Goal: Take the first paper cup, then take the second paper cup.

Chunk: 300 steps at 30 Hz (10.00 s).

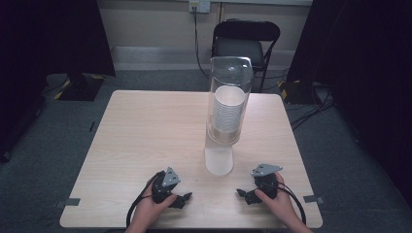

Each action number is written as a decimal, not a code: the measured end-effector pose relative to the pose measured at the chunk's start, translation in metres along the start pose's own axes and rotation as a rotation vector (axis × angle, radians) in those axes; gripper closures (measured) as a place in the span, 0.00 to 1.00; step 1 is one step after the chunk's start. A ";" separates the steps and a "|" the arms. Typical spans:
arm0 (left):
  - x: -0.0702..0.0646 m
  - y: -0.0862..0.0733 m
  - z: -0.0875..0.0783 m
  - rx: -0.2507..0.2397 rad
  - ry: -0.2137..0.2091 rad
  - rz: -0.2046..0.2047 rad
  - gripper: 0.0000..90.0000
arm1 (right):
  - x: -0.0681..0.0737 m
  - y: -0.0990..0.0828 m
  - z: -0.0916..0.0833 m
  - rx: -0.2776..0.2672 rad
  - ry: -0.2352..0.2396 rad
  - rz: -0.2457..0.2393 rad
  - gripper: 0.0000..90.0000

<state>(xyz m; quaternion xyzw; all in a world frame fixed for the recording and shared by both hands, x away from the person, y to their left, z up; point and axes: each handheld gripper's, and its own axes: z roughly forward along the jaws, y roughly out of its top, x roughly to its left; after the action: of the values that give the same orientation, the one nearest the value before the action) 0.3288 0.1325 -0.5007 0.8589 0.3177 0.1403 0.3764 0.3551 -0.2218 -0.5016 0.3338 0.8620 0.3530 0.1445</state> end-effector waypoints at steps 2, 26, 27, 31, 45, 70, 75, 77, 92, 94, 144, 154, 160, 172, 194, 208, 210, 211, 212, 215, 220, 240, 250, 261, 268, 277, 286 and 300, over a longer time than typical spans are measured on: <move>0.000 0.000 0.000 0.002 -0.002 0.000 0.17 | 0.000 0.000 0.000 -0.001 -0.001 0.001 0.00; 0.000 0.001 0.000 0.013 0.006 0.006 0.15 | 0.005 0.077 -0.020 -0.158 0.045 0.016 0.17; 0.001 0.001 0.000 0.015 0.003 0.005 0.15 | 0.005 0.081 -0.021 -0.170 0.052 0.012 0.19; 0.001 0.002 0.000 0.018 0.000 0.009 0.14 | 0.004 0.097 -0.021 -0.199 0.049 0.007 0.19; 0.001 0.002 0.000 0.018 0.000 0.009 0.14 | -0.009 0.116 -0.001 -0.297 0.061 0.100 0.23; 0.002 0.002 0.001 0.020 -0.003 0.014 0.13 | -0.002 0.122 0.012 -0.444 0.026 0.013 0.39; 0.001 0.002 0.001 0.020 -0.003 0.013 0.13 | -0.002 0.122 0.011 -0.428 0.022 0.000 0.39; 0.001 0.002 0.001 0.018 -0.003 0.010 0.13 | -0.001 0.122 0.011 -0.430 0.018 -0.003 0.39; 0.001 0.001 0.002 0.008 -0.010 0.006 0.13 | -0.001 0.119 0.013 -0.435 0.015 -0.004 0.40; 0.001 0.001 0.002 0.008 -0.010 0.006 0.13 | 0.000 0.120 0.013 -0.421 0.023 0.007 0.40; 0.001 0.002 0.002 0.015 -0.011 0.008 0.10 | -0.058 0.016 0.003 -0.099 -0.084 0.079 0.40; 0.001 0.002 0.002 0.020 -0.012 0.009 0.10 | -0.065 0.019 0.005 -0.080 -0.169 0.092 0.24; 0.001 0.002 0.002 0.023 -0.010 0.012 0.10 | -0.043 0.020 -0.014 -0.109 -0.091 0.075 0.22; 0.001 0.002 0.002 0.020 -0.010 0.011 0.10 | -0.013 0.037 -0.005 -0.100 0.039 0.028 0.23; 0.001 0.002 0.002 0.024 -0.012 0.012 0.10 | -0.007 0.088 0.010 -0.176 0.092 0.028 0.24; 0.001 0.002 0.002 0.024 -0.010 0.012 0.10 | -0.007 0.117 0.008 -0.245 0.100 0.033 0.24; 0.001 0.002 0.002 0.024 -0.010 0.012 0.10 | -0.005 0.122 0.008 -0.252 0.102 0.025 0.24; 0.001 0.002 0.002 0.024 -0.011 0.012 0.10 | -0.005 0.124 0.008 -0.254 0.099 0.022 0.24; 0.001 0.002 0.002 0.024 -0.010 0.012 0.10 | -0.004 0.126 0.009 -0.257 0.104 0.022 0.24; 0.001 0.002 0.002 0.024 -0.009 0.013 0.10 | -0.004 0.132 0.011 -0.271 0.100 0.012 0.25; 0.001 0.002 0.002 0.028 -0.010 0.015 0.10 | -0.003 0.137 0.014 -0.312 0.096 0.022 0.27; 0.001 0.002 0.002 0.022 -0.015 0.012 0.10 | -0.003 0.123 0.021 -0.412 0.075 0.010 0.40; 0.001 0.002 0.002 0.023 -0.013 0.010 0.10 | -0.002 0.123 0.022 -0.415 0.073 0.008 0.41; 0.001 0.002 0.002 0.026 -0.016 0.023 0.08 | 0.005 0.076 0.057 -0.196 0.052 0.015 0.41; 0.001 0.003 0.002 0.033 -0.018 0.025 0.08 | 0.008 0.068 0.053 -0.119 0.099 -0.009 0.40; 0.001 0.002 0.002 0.031 -0.013 0.021 0.08 | 0.004 0.056 0.028 -0.120 0.117 -0.036 0.40; 0.006 0.002 0.001 -0.020 0.022 -0.111 0.18 | 0.020 0.043 0.017 -0.154 0.184 -0.072 0.40; 0.002 0.018 -0.003 -0.099 0.039 -0.174 0.18 | 0.054 0.050 0.026 -0.143 0.281 -0.157 0.39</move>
<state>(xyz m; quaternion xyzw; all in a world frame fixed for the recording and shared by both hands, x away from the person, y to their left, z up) 0.3364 0.1263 -0.4851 0.8054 0.3911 0.1391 0.4230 0.3520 -0.1459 -0.4852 0.2015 0.8698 0.4443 0.0734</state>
